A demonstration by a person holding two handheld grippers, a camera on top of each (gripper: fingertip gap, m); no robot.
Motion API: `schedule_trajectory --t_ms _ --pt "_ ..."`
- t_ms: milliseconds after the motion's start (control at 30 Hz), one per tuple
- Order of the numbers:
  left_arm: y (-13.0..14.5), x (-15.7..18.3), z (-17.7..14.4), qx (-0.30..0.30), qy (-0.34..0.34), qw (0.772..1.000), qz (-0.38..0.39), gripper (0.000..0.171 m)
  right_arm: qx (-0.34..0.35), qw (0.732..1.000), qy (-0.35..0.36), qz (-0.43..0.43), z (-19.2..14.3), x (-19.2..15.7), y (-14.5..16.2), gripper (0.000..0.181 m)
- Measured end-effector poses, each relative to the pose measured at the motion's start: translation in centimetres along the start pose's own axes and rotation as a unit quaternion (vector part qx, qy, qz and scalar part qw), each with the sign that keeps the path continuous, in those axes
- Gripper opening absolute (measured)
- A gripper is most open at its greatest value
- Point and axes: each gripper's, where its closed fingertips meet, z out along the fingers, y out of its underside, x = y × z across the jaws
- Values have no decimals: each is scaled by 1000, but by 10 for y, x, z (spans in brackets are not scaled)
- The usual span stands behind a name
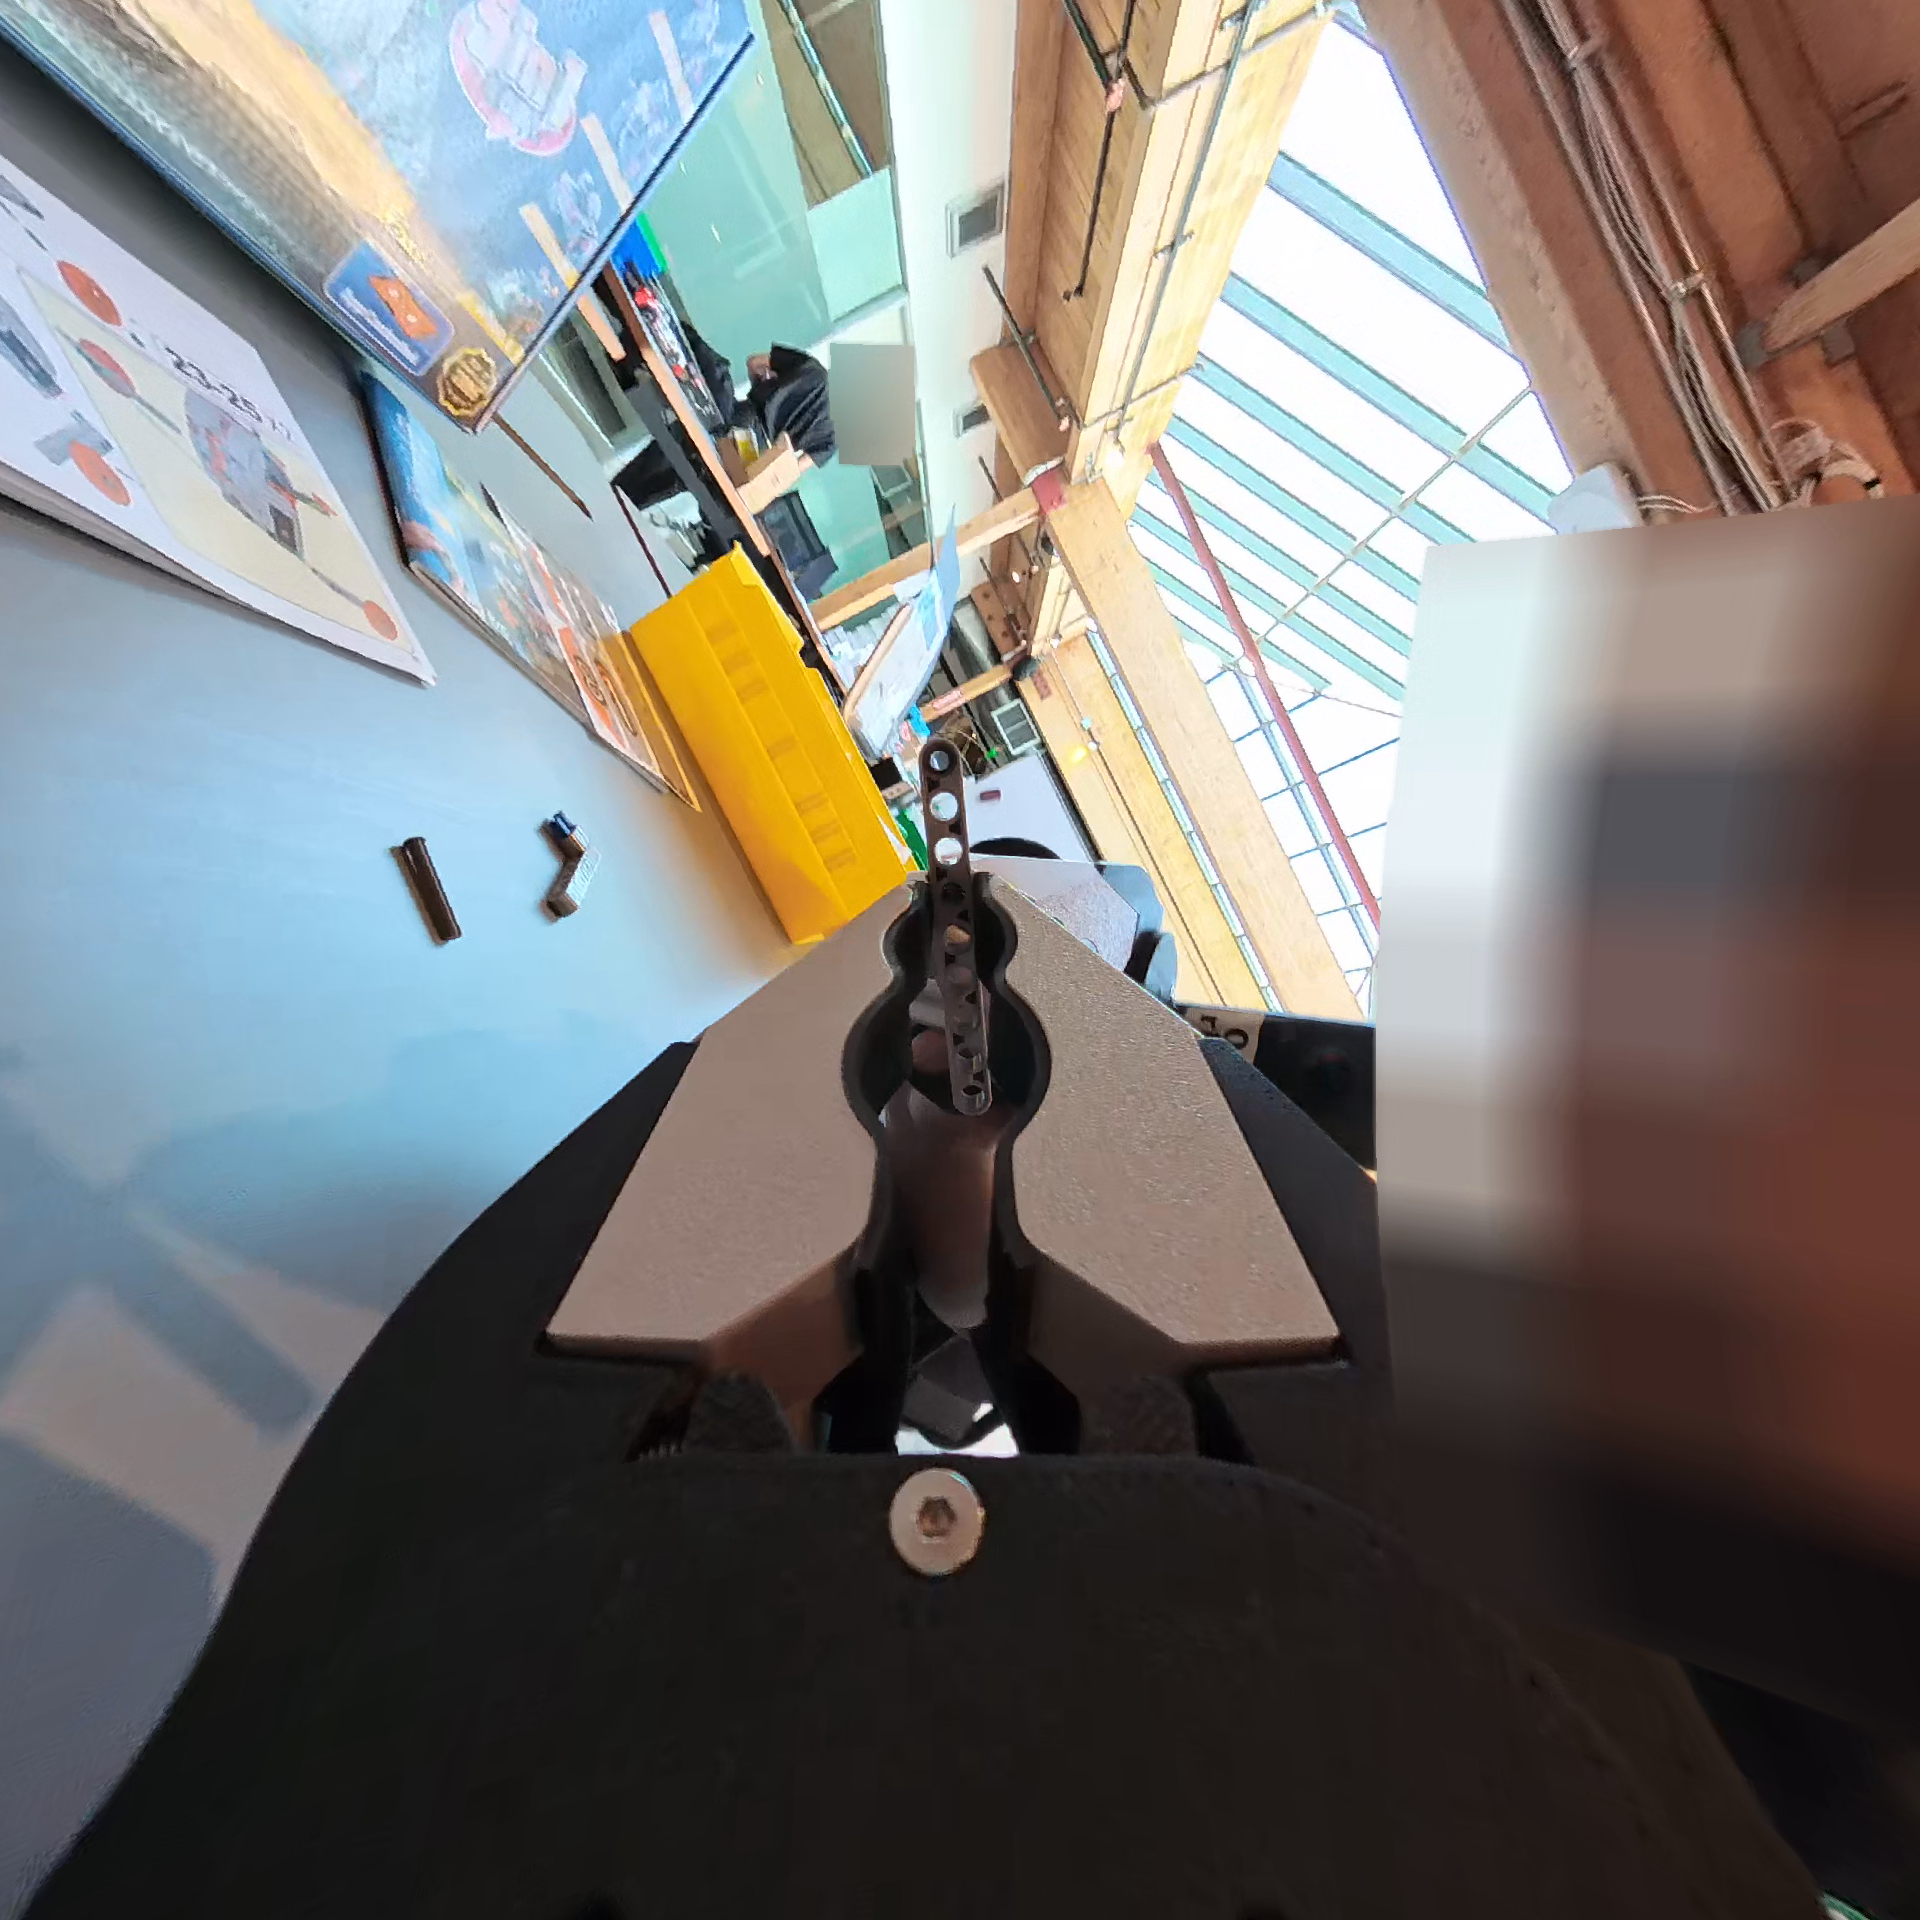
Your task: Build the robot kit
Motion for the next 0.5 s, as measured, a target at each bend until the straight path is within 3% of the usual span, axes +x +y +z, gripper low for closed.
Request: schedule_trajectory --t_ms 167,500 --pt "2 -4 -1 0 -14 1000 8 5 -4 1000 -3 -26 0 -4 2 2" --pt "10 -14 -6 -55 -58 996 38 6 -3 998 -35 -48 2 -16 8 2"
